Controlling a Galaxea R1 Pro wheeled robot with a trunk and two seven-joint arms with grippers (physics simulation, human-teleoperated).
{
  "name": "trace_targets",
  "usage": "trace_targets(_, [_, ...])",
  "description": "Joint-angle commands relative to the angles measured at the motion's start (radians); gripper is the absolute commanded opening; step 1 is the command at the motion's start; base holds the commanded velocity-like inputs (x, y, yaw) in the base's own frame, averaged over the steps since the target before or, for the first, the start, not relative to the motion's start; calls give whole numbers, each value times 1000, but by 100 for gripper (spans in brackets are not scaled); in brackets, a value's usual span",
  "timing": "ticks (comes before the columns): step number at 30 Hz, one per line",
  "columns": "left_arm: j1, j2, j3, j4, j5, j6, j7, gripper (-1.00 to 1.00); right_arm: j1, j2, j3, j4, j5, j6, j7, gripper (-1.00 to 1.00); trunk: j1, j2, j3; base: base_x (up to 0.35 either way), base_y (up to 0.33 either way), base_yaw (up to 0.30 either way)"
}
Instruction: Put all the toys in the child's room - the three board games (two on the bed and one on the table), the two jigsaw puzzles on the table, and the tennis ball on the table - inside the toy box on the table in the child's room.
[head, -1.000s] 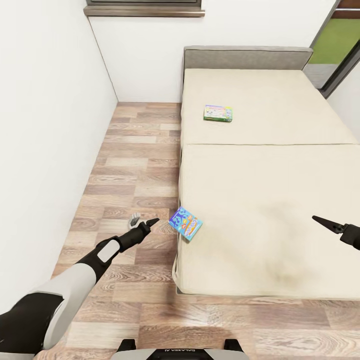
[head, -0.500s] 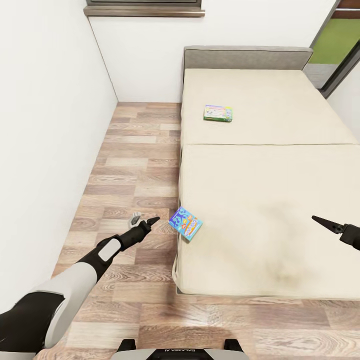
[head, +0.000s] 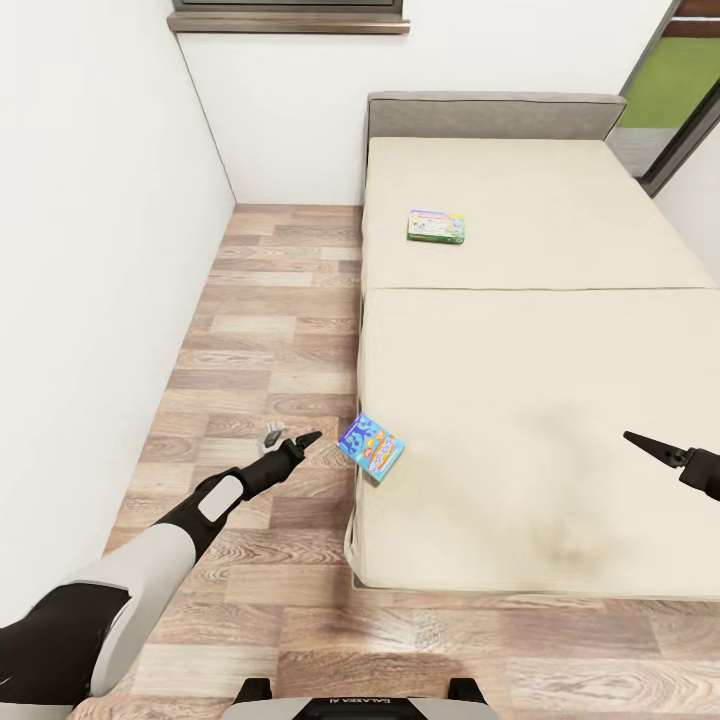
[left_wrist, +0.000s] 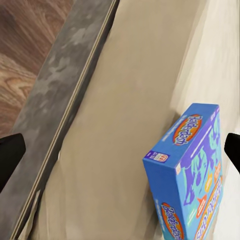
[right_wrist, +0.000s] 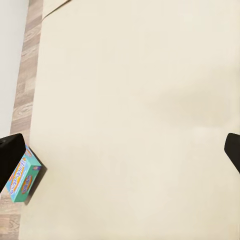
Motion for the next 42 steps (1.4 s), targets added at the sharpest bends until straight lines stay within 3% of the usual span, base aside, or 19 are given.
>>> trace_targets(1, [0,1,-6,0,10,6,-1,100,-1,0,-1,0,-5,7,0,100,0,0,0,0,0,0])
trace_targets(15, [-1,0,-8,-1,8,8,-26,100,-1,0,0,0,-5,7,0,100,0,0,0,0,0,-3])
trace_targets(42, [0,2,-10,-2,5,7,-33,100,0,0,-2,0,-5,7,11,100,0,0,0,0,0,-90])
